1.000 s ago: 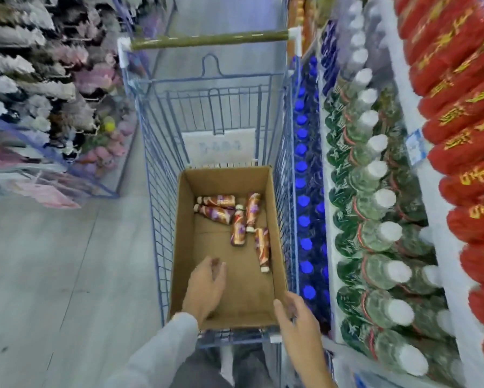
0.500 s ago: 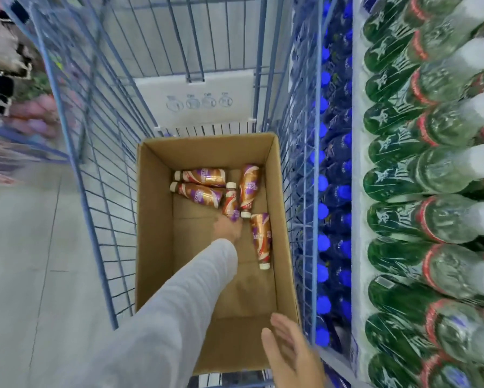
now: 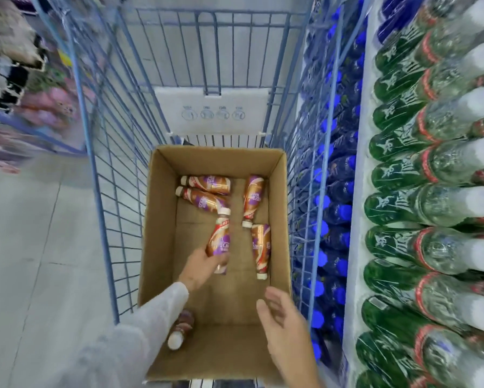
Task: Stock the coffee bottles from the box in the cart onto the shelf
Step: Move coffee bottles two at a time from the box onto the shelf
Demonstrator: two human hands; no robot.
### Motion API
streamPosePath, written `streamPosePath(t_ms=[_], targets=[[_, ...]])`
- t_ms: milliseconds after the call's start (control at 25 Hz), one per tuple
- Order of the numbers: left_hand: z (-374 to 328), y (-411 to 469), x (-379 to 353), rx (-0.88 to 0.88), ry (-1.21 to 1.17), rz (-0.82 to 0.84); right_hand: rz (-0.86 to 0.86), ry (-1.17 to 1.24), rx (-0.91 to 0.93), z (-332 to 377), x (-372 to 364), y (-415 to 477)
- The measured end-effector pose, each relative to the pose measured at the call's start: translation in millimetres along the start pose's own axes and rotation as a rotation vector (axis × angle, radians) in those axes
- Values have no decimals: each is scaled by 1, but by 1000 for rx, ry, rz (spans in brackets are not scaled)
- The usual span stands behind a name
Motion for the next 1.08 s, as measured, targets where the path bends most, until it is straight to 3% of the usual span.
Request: streamPosePath(t_ms=[120,280,480,600,720,840,1000,1080], targets=[[14,-79,9,-31,-145,-29,-7,-256,118,56,9,51],[33,-143,20,-14,-312,-109,-2,-914,253,129,2,173],[51,-145,36,7,-462,-184,89,-1720,157,153,-1,297],[62,-137,42,14,-510,-194,86,-1909,113,136,2,327],[65,-134,48,21,-534,-202,-5,-1981,99,126,1,335],[62,-142,47,-22,-529,-200,-60,-1852,17,124,-5,298],[44,-171,40,-79,-518,-231,-131,-1344,36,120,-9,192],[32,-190,35,-127,-497,-239,-55,-908,67,113,-9,131]])
Point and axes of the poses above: each hand's wrist, its own y-axis towards the middle knuckle, its own x-axis out of the back of the hand, z = x × y, the point moved 6 cm from there along y, towards the middle knuckle, and after that the axes turned 15 degrees about z, right-handed, at the moved point
